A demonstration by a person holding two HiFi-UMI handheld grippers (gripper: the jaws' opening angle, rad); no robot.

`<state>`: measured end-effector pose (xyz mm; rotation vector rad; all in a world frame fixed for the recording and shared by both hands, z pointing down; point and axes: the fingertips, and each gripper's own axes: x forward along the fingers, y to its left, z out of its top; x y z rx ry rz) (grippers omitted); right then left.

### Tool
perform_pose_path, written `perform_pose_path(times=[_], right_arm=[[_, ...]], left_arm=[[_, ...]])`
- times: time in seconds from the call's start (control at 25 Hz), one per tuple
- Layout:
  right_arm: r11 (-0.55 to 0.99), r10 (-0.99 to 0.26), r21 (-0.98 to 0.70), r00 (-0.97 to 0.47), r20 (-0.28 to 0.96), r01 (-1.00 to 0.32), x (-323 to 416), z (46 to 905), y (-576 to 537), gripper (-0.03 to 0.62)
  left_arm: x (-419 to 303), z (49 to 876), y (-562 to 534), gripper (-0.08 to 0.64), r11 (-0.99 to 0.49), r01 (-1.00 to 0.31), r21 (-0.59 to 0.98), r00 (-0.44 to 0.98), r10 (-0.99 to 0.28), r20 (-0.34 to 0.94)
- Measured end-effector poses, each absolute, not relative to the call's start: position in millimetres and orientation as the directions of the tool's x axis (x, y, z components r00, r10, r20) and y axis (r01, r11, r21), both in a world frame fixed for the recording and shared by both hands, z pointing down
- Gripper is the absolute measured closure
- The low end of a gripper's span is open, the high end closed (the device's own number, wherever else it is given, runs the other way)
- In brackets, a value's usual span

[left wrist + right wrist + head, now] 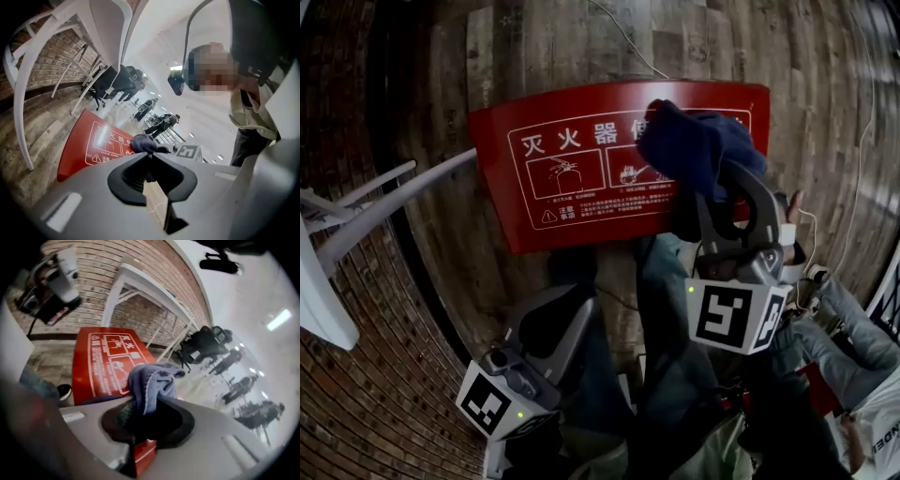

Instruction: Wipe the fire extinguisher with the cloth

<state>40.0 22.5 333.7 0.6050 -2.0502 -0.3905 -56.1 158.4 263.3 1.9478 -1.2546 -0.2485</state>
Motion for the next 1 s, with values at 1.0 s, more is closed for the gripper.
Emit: perform_pose_path(times=[1.0], right_arm=[[0.839, -0.498, 0.285, -0.444, 0.744, -0.464, 52, 338, 29, 0.535]], left_arm=[[-68, 332, 207, 0.561, 0.028, -0.723, 0.691, 0.409, -0.788, 0.46]])
